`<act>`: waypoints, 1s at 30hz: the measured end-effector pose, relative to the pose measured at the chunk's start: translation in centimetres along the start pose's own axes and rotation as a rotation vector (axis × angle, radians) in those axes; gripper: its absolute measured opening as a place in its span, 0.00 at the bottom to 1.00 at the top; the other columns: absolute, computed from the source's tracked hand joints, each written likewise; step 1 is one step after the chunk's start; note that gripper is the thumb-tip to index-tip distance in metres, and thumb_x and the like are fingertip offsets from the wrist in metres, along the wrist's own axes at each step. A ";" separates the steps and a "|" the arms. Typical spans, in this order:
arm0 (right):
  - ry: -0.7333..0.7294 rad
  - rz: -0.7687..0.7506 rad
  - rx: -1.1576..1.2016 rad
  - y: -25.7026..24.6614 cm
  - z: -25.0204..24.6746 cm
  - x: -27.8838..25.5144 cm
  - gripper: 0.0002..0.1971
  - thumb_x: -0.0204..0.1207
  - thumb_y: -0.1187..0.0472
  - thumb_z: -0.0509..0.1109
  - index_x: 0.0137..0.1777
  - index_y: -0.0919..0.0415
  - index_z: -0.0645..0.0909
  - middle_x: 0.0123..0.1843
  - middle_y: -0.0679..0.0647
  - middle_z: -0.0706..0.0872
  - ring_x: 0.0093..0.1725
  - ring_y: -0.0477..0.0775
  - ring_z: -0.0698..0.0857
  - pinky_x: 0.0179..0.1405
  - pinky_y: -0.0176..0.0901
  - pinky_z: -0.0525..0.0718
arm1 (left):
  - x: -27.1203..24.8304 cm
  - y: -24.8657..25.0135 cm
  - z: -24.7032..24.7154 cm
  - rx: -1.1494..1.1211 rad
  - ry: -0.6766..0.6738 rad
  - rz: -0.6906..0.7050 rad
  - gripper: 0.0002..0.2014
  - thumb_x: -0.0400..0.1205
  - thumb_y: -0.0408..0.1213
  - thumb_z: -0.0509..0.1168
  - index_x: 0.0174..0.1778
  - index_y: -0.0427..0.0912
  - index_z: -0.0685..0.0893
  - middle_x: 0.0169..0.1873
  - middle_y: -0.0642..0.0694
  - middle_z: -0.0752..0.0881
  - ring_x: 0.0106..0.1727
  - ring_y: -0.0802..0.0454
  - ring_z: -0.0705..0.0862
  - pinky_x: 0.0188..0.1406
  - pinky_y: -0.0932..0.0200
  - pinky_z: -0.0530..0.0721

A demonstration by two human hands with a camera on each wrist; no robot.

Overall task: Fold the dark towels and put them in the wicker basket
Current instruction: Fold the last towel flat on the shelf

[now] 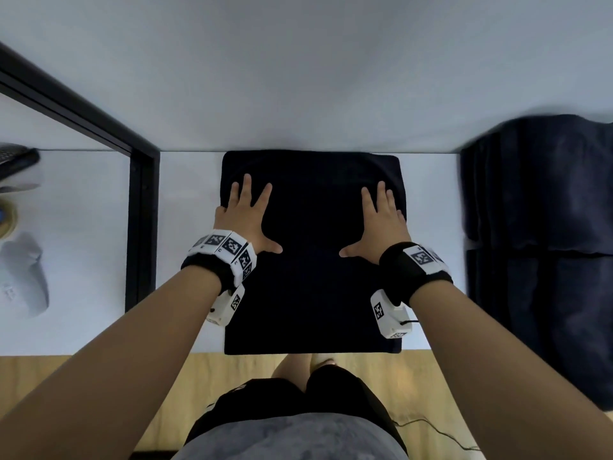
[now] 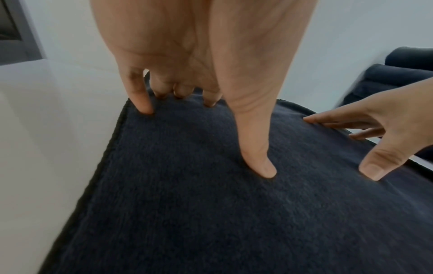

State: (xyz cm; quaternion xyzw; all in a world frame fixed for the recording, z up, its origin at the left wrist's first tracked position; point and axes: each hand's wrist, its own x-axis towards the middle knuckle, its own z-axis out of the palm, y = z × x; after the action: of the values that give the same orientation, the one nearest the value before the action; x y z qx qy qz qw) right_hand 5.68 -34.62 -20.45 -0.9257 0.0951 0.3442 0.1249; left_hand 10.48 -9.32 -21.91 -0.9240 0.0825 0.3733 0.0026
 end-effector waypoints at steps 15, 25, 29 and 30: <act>0.218 0.184 0.432 4.6 4.3 -9.8 0.11 0.73 0.61 0.73 0.54 0.56 0.79 0.55 0.53 0.81 0.55 0.55 0.83 0.51 0.42 0.80 | 0.1 -0.2 -0.1 -0.055 0.050 -0.053 0.66 0.62 0.64 0.79 0.85 0.56 0.39 0.84 0.43 0.31 0.86 0.44 0.38 0.79 0.37 0.61; -0.127 0.409 0.240 8.7 10.9 -15.4 0.20 0.71 0.48 0.77 0.27 0.60 0.77 0.27 0.51 0.80 0.25 0.47 0.76 0.20 0.37 0.66 | -4.4 2.6 3.0 -0.092 0.433 -0.044 0.23 0.76 0.48 0.75 0.60 0.38 0.78 0.62 0.35 0.76 0.59 0.36 0.80 0.56 0.43 0.76; 0.021 0.388 0.353 8.9 12.6 -16.1 0.20 0.69 0.50 0.77 0.26 0.61 0.76 0.25 0.53 0.80 0.27 0.50 0.78 0.23 0.39 0.71 | -6.4 2.5 5.8 -0.405 0.468 -0.068 0.10 0.84 0.41 0.66 0.48 0.37 0.82 0.48 0.38 0.84 0.48 0.42 0.83 0.40 0.53 0.76; 0.058 0.389 0.418 9.0 13.0 -16.4 0.17 0.68 0.50 0.78 0.28 0.60 0.79 0.28 0.53 0.83 0.31 0.51 0.82 0.26 0.39 0.74 | -7.2 2.0 6.5 -0.478 0.507 -0.103 0.10 0.84 0.42 0.67 0.47 0.38 0.83 0.45 0.41 0.86 0.47 0.44 0.83 0.41 0.55 0.75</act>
State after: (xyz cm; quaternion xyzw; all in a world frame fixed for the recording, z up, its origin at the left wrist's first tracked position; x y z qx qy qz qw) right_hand -16.85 -37.87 -20.64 -0.8537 0.3431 0.3080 0.2420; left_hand 0.58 -9.73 -21.54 -0.9648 -0.0556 0.1402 -0.2154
